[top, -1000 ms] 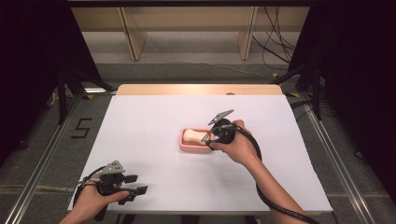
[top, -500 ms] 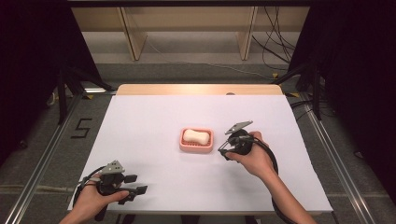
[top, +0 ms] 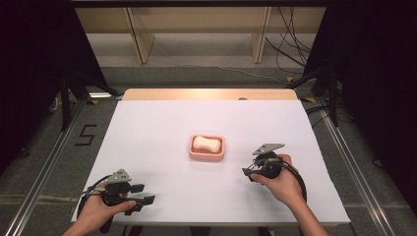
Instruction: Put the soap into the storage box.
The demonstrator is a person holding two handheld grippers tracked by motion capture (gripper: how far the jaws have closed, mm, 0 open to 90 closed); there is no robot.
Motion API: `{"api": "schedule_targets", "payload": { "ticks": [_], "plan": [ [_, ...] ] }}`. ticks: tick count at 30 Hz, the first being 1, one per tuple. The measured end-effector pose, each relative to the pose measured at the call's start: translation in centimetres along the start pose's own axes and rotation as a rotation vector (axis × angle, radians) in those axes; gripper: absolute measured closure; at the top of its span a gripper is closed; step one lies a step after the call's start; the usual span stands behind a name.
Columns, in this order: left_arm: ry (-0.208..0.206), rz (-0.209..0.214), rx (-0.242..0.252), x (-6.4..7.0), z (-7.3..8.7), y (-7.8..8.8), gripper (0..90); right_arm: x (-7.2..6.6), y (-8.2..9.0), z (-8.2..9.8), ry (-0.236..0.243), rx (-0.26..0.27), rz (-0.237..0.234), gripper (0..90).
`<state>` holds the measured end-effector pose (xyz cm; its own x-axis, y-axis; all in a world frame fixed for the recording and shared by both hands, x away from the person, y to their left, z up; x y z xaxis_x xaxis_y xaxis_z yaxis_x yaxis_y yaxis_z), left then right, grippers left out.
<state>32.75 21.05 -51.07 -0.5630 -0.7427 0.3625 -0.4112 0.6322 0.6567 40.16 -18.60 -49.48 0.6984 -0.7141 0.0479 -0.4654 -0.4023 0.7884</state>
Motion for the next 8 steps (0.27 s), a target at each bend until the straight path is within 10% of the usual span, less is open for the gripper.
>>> {"api": "schedule_targets", "payload": {
  "ticks": [8],
  "plan": [
    [-0.003,0.009,-0.003,0.12,0.03,-0.08,33.3,0.14,-0.01,0.82,-0.015,0.021,0.017,45.9]
  ]
}}
Point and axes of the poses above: each handheld gripper's, and its own axes: y roughly backward along the jaws, z roughly out of its underside, x roughly to its right, the point moved 5 cm from there along -y, roughly forward along the jaws, and after that the axes turned 7 degrees about y, right-handed, at the moved point
